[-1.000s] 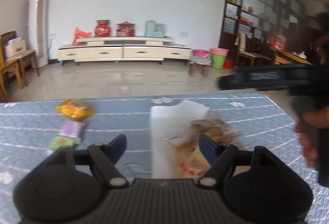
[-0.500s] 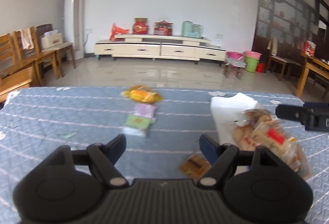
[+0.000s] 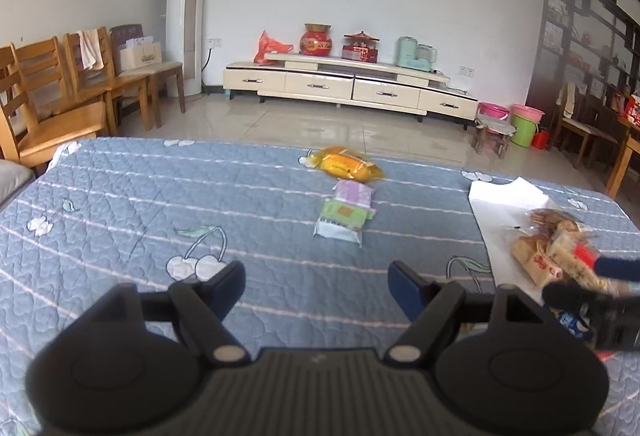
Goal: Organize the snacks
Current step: 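Grasp the green-and-white pack with the left tool while the right tool grasps the brown cake pack, then carry the green pack and brown cake pack over the white box with both tools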
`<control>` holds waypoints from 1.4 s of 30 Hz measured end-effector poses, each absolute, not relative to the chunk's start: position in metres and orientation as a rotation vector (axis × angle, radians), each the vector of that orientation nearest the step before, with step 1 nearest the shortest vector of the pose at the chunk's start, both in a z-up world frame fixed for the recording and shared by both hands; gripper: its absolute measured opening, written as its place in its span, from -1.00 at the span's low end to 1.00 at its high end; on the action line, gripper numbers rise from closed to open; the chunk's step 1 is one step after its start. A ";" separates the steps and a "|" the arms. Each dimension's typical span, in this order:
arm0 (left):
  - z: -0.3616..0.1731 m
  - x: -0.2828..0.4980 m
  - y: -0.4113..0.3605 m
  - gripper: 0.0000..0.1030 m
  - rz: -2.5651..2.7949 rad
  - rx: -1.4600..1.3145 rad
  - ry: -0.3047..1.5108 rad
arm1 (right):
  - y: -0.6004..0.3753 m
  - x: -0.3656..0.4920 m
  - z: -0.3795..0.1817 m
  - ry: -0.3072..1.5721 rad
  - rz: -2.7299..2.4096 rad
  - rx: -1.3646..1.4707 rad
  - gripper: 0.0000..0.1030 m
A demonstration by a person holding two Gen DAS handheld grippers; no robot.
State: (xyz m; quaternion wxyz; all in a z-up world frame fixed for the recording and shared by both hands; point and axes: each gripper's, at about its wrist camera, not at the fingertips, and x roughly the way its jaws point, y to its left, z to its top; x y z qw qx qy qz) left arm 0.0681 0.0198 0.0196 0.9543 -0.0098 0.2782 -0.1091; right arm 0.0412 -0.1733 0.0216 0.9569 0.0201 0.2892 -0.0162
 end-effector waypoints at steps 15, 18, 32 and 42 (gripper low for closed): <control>-0.017 0.173 -0.016 0.72 -0.257 0.055 0.614 | -0.153 0.098 -0.027 0.698 0.038 -0.007 1.00; -0.026 0.197 -0.035 0.81 -0.277 0.107 0.612 | -0.156 0.110 -0.032 0.716 0.035 0.009 1.00; -0.052 0.224 -0.036 -0.02 -0.305 0.184 0.675 | -0.158 0.140 -0.055 0.801 0.063 0.007 1.00; -0.026 0.148 0.005 -0.03 -0.218 0.126 0.650 | -0.148 0.129 -0.053 0.776 0.041 -0.033 0.11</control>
